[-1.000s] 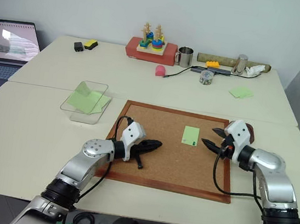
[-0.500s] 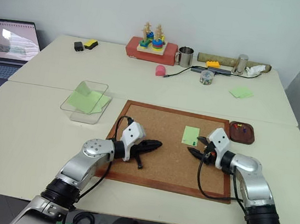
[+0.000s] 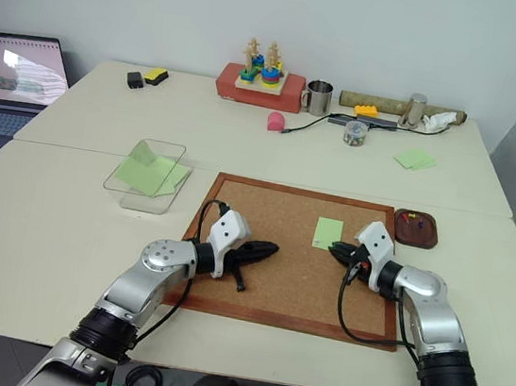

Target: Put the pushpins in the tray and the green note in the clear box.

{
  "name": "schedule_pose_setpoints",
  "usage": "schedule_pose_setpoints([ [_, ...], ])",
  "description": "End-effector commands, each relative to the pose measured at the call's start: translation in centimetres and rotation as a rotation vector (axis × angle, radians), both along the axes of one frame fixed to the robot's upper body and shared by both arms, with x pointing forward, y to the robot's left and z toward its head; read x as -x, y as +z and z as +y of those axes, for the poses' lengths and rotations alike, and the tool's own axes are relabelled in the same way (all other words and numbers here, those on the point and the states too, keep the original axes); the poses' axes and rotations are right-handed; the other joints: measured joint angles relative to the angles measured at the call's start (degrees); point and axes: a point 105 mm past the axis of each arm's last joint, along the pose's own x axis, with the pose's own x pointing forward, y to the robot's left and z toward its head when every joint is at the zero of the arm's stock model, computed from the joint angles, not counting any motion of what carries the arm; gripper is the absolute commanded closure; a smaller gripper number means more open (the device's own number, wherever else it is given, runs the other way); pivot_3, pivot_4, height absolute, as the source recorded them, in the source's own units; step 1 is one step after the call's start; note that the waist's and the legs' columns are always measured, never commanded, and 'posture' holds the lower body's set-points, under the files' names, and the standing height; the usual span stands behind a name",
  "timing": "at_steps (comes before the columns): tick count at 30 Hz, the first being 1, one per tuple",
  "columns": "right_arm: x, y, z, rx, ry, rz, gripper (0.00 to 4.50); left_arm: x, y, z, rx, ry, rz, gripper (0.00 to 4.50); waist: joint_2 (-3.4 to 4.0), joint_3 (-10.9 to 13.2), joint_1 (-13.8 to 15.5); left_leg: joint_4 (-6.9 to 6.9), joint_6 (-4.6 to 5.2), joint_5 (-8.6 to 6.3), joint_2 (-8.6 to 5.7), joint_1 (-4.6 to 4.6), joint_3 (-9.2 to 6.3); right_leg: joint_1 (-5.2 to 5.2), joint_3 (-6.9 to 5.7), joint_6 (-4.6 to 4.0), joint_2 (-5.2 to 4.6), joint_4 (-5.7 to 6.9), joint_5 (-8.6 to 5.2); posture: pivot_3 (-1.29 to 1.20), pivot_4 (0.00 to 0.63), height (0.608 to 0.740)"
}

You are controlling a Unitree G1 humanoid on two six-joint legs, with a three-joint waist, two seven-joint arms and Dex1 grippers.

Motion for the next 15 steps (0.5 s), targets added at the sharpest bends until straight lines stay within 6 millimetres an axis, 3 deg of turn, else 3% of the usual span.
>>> schedule_pose_setpoints([
  [1,-0.3,1.9,-0.1,-0.047,0.003,-0.056,4.42,0.4,-2.2,0.9,-0.063,0.028,0.068,4.50,0.00,0.0,0.0,0.00,0.00,0.00,0.00,0.00,0.00,0.00,0.00,0.00,0.00,0.00,0.00,0.00,0.150,0.740],
  [15,0.2,5.7,0.5,-0.166,0.067,-0.077,4.42,0.3,-2.4,1.0,-0.069,0.039,0.068,4.50,0.01,0.0,0.0,-0.02,0.00,0.00,0.00,-0.03,-0.02,-0.01,-0.01,0.00,0.00,-0.06,0.00,0.00,0.150,0.740],
])
